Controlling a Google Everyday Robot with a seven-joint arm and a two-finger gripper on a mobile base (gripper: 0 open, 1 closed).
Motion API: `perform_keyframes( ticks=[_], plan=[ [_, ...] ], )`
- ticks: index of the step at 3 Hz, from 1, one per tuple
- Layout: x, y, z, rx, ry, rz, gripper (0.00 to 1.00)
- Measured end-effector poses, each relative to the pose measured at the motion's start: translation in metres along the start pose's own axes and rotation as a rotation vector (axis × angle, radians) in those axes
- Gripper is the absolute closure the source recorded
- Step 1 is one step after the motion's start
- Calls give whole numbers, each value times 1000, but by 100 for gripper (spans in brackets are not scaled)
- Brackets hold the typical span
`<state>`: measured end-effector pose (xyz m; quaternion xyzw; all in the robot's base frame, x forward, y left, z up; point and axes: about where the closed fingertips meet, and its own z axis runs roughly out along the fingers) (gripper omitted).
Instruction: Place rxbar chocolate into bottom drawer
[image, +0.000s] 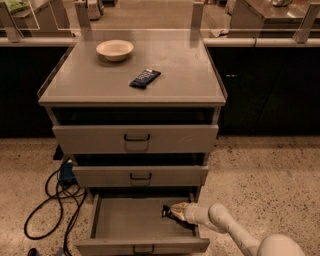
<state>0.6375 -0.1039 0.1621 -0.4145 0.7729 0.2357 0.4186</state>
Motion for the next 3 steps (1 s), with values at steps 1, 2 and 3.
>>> perform_keyframes(
  ticks=[1,2,3],
  plan=[
    [0,0,0,0,0,0,11],
    [0,0,0,0,0,0,0],
    [0,0,0,0,0,0,0]
  ],
)
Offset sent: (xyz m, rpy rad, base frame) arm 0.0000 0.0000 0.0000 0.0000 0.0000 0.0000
